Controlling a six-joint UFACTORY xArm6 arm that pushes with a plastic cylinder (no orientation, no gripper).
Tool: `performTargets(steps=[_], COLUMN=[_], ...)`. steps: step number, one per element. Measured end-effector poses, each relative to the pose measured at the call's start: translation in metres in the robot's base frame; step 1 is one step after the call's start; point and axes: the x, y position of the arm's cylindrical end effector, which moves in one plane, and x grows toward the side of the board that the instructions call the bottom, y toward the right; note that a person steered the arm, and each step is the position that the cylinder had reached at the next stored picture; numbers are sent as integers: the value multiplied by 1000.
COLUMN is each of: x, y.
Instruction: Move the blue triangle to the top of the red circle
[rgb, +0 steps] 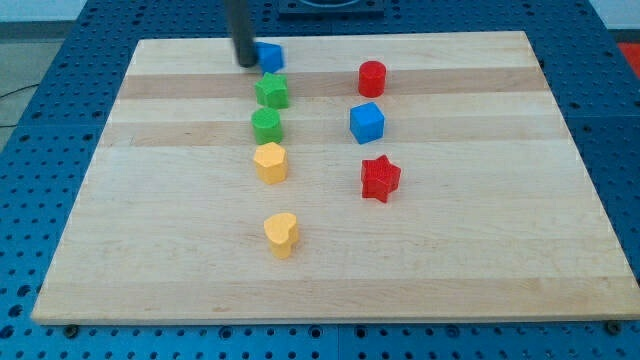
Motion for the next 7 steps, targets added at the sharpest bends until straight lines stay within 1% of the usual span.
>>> performTargets(steps=[1, 2, 3, 4, 5, 6, 7], x=[0, 0, 0, 0, 0, -1, -3], y=[53, 92, 107, 99, 146, 102, 81])
